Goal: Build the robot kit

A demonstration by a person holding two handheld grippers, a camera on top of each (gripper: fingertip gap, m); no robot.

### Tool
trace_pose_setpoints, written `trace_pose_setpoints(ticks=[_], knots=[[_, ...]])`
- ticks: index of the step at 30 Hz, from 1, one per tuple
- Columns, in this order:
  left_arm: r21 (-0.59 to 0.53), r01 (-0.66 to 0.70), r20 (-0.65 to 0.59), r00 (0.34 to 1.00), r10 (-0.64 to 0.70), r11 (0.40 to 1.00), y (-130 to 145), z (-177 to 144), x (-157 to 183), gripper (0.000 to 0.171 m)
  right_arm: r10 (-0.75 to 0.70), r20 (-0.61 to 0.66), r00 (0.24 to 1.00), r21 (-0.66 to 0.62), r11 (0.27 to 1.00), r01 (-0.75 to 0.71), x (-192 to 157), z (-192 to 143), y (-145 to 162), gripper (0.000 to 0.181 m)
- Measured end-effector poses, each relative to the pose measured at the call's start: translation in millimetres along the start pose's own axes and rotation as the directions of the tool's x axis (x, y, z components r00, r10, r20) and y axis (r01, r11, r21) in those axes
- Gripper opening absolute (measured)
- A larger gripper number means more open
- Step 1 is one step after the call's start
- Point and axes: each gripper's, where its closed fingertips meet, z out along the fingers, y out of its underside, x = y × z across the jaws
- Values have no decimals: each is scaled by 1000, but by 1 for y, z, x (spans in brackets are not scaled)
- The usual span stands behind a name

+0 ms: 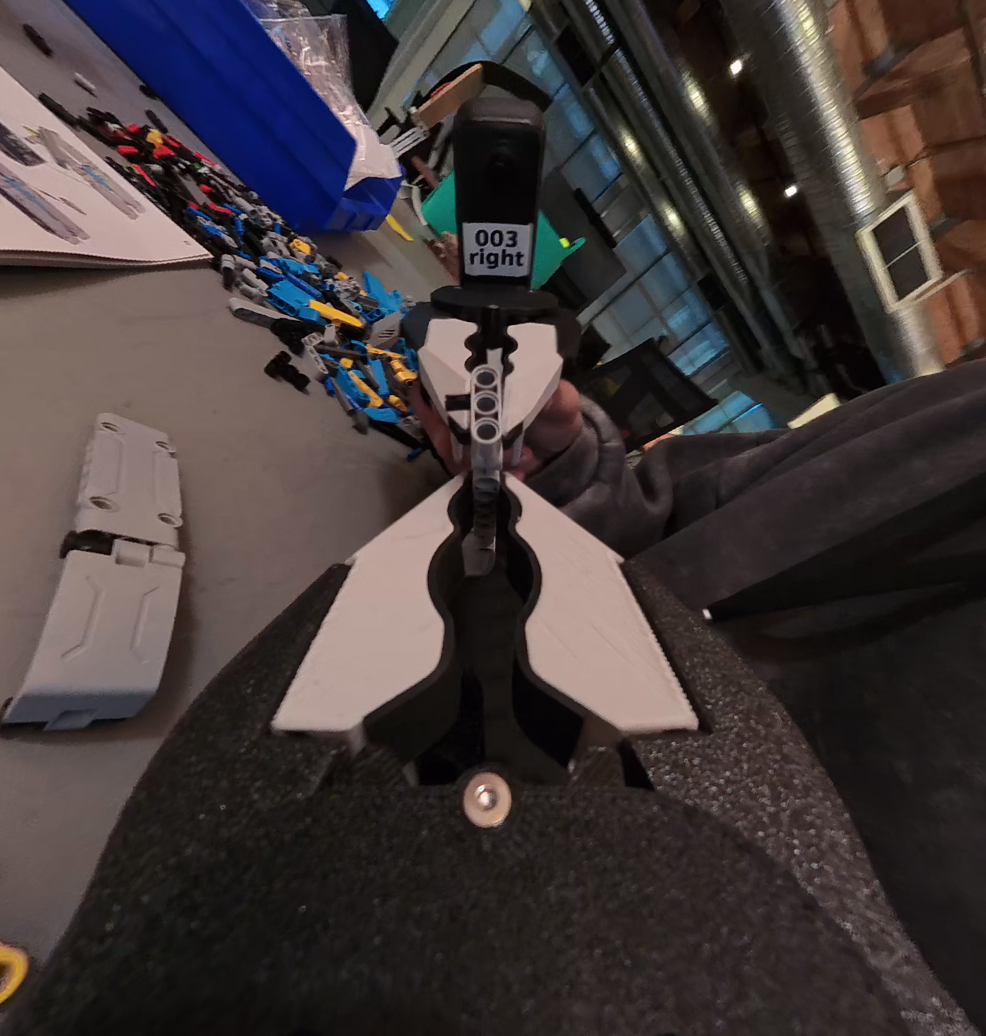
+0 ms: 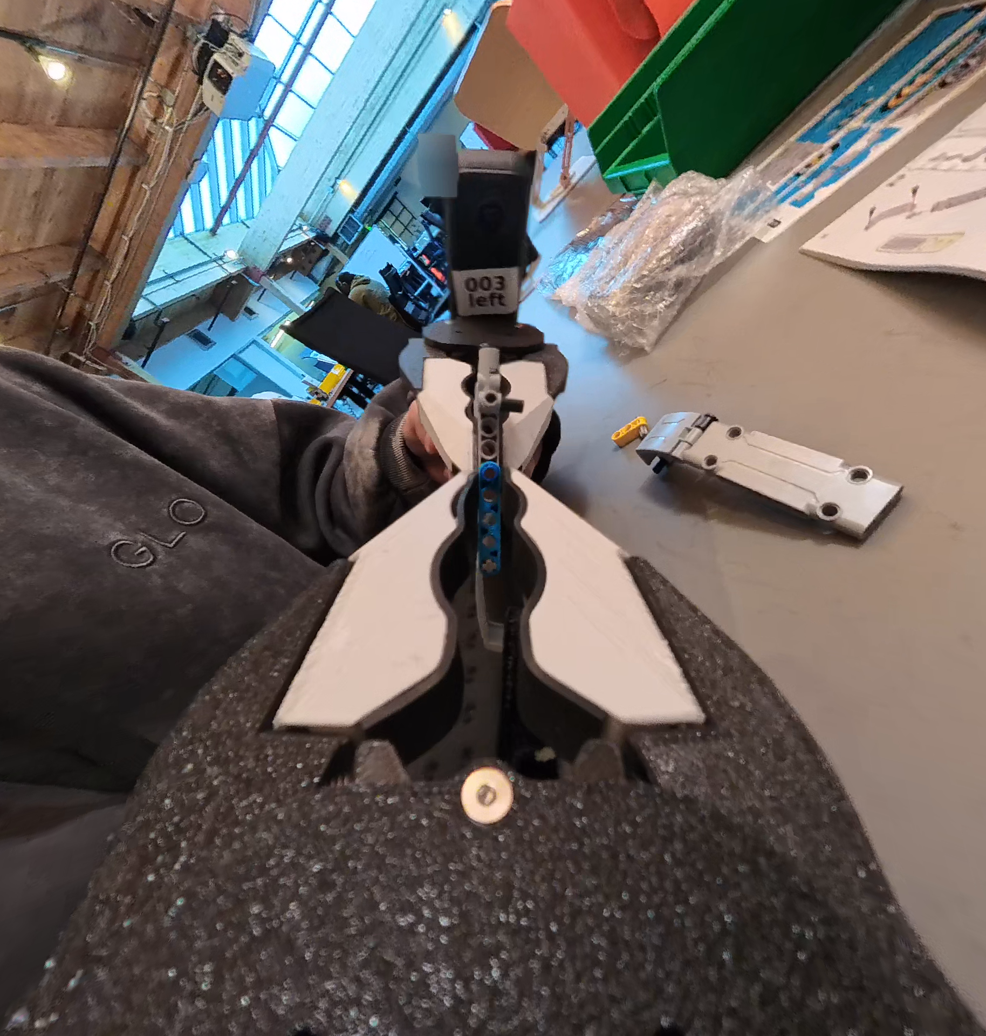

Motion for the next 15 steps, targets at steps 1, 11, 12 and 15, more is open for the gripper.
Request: trace_pose_setpoints(ticks=[1,11,12,15], knots=[[-6,-37,35,999,37,999,1,0,-2,6,26,-7,1000,2,1000,-26,2,0,0,6],[-44,-61,6,998,61,997,6,1,1,4,30,28,999,-62,998,-29,-2,0,10,5],[-40,-25,-34,999,24,999,6,0,4,4,23,47,999,-62,998,-20,-5,1,9,6],[-55,31,-100,994,-37,998,8,1,8,4,14,66,998,-83,997,-8,-8,0,11,5]])
